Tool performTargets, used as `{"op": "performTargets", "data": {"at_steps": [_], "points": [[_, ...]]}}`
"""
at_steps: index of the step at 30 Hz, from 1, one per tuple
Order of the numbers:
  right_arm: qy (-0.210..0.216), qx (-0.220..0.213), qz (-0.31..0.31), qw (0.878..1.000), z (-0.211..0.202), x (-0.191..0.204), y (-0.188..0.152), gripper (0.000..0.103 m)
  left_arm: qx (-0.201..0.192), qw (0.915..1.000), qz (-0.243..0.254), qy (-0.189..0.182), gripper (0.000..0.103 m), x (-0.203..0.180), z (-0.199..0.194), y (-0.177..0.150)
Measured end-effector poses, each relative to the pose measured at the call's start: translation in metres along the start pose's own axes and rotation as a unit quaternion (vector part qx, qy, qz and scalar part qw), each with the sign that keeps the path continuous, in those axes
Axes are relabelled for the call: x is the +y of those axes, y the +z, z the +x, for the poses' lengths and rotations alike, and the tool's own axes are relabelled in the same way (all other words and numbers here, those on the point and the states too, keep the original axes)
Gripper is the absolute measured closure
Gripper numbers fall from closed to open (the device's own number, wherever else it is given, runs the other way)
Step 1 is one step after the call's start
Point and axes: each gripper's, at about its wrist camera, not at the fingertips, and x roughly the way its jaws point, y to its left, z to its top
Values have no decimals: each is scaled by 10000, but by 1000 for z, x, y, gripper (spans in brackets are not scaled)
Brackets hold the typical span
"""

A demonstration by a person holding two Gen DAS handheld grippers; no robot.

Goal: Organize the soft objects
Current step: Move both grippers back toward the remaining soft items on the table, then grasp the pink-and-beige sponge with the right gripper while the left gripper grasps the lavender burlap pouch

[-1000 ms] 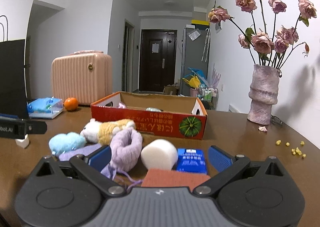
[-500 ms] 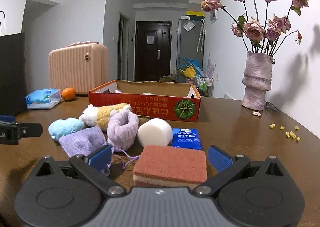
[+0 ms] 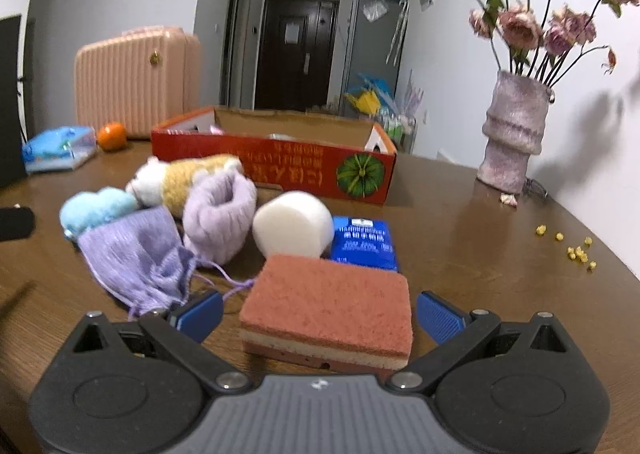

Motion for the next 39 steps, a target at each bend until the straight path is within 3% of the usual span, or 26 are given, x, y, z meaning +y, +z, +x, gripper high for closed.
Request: {"op": "performTargets", "data": {"at_steps": [9,19,39], "points": [[-9,347,185,9992,23,-8,1,0,38,10000,-32,9,0,0,1,-1],[50,352,252,9990,25,-10,-1,2,46,10000,-35,34,0,1,1,0],[116,-238,504,9984,0,-16,-1,3,127,9998,61,147,0,-4,7,-2]]}}
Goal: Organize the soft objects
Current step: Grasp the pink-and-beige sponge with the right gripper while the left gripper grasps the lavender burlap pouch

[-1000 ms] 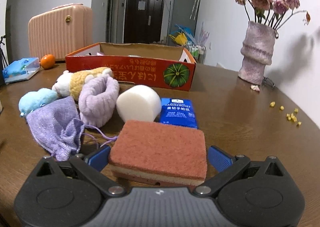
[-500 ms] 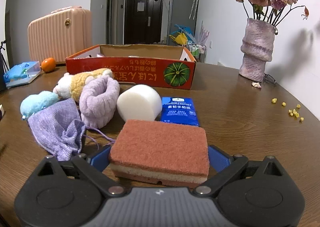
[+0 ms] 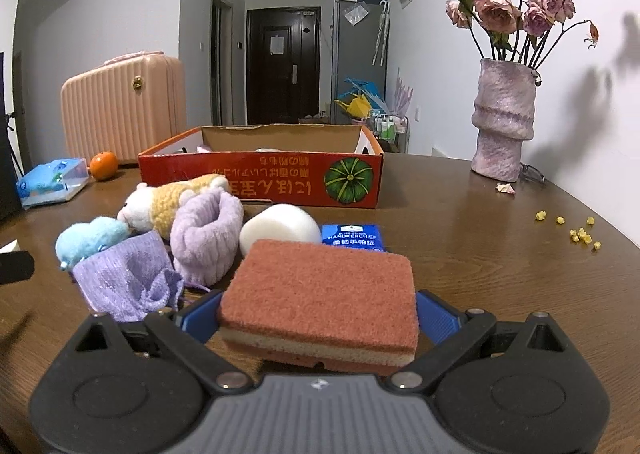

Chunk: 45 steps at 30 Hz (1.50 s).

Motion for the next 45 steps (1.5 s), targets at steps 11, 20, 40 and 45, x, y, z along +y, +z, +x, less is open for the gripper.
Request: {"op": "performTargets", "data": {"at_steps": [11,20,40,45], "points": [[31,-229,197,9995,-9,-8,0,3,194,9996,178,-141,0,-22,7,12],[62,-378,313,9988,-15,-13,1,3,528,9977,421,-3,0,-57,36,24],[148,-437,366,9983,-17,-13,1,3,1293,9905,373,285,0,-71,96,14],[149,-433,366,9983,-17,-13,1,3,1420,9896,220,111,0,-65,101,12]]}}
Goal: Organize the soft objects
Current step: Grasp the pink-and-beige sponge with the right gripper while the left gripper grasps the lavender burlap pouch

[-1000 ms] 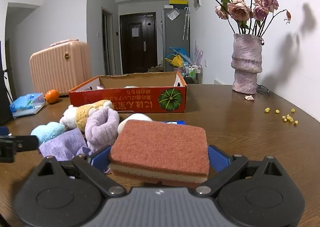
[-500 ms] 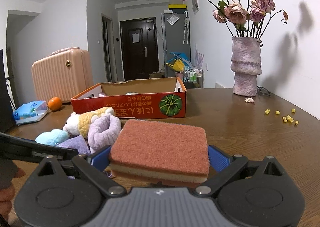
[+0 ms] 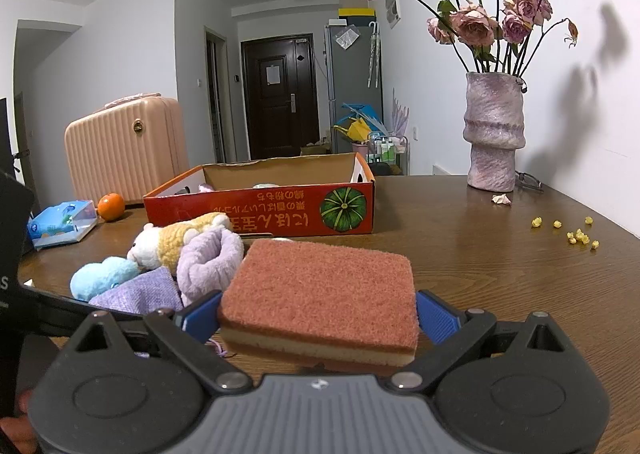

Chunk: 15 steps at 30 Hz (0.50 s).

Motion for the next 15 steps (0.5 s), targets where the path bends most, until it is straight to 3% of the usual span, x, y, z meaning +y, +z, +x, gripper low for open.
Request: {"op": "performTargets", "data": {"at_steps": [5,10,13,15], "points": [[-4,-3,1,10000,0,0,0,3,17,10000,0,-68,5,0,1,-2],[1,6,3,10000,1,0,-2,3,-84,9994,75,-337,32,-1,-7,-5],[6,3,6,10000,1,0,-2,3,-141,9989,143,-426,44,-4,-13,-8],[1,4,5,10000,1,0,-2,3,-188,9985,163,-482,46,-4,-16,-10]]}}
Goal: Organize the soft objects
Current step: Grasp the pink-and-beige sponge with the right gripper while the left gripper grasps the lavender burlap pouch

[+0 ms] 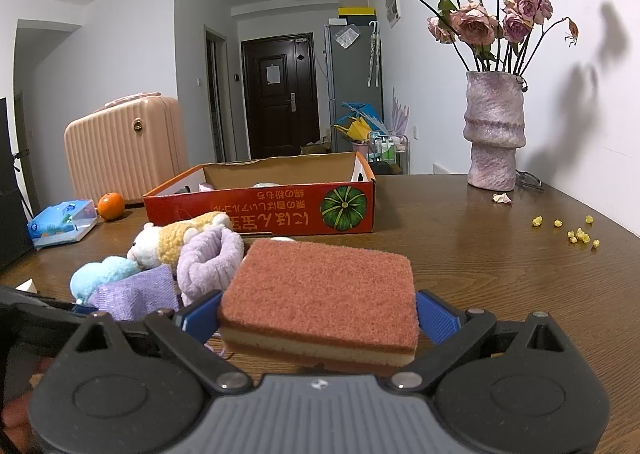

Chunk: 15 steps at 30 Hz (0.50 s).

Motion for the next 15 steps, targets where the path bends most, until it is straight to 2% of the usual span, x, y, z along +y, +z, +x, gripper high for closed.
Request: {"op": "performTargets", "data": {"at_steps": [6,15], "points": [[0,-6,0,10000,0,0,0,3,-243,9997,-29,-74,50,3,-16,-3],[50,-160,-36,9999,-5,1,0,3,-1154,9932,-46,-152,51,9,-61,-9]]}}
